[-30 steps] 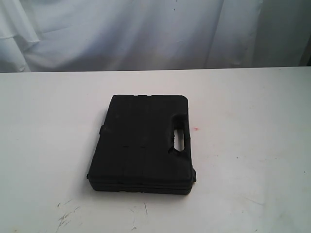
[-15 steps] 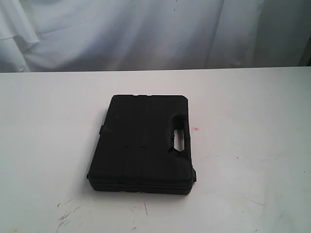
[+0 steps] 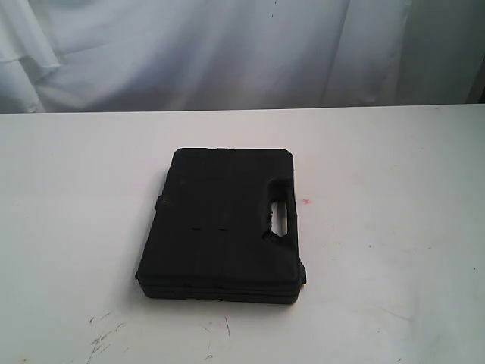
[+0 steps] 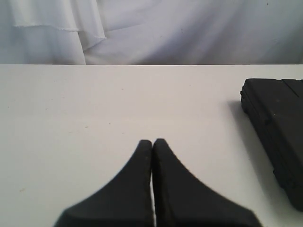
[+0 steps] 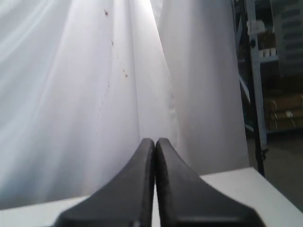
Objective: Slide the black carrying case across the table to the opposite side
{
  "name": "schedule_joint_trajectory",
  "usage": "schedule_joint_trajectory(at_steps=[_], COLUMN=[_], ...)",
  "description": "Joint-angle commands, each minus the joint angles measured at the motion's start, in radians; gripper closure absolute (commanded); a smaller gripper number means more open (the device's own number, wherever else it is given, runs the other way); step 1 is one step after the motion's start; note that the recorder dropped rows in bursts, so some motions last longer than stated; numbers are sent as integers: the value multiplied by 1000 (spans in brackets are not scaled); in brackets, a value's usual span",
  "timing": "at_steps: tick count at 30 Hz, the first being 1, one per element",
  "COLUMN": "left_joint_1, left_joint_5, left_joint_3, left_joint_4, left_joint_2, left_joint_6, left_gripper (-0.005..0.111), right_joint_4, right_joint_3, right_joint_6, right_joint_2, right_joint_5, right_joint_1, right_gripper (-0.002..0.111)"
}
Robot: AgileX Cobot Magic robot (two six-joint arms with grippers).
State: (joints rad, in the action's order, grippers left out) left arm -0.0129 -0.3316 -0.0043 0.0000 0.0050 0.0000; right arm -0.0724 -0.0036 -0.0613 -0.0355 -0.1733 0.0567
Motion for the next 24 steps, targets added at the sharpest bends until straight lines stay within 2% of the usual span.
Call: schedule_joint_trajectory(at_steps=[1, 8, 11, 17, 24], left_joint_1=[3, 3, 3, 3, 3], left_joint_5=[16, 16, 16, 16, 16], left_joint_3=[4, 4, 4, 4, 4], left_joint_4=[-13, -13, -13, -13, -13], left_joint_2=[-5, -5, -5, -5, -5], left_joint_6=[0, 0, 0, 0, 0], left_gripper=[107, 107, 107, 107, 107], right_joint_4=[-7, -3, 8, 8, 5], right_joint_3=[4, 4, -13, -203, -439], right_joint_6=[5, 10, 4, 2, 2], right_joint_2=[5, 5, 5, -36, -286], right_joint_5=[-90, -284, -294, -76, 232], right_joint_1=[-8, -8, -8, -8, 21], right_gripper=[108, 108, 108, 108, 108])
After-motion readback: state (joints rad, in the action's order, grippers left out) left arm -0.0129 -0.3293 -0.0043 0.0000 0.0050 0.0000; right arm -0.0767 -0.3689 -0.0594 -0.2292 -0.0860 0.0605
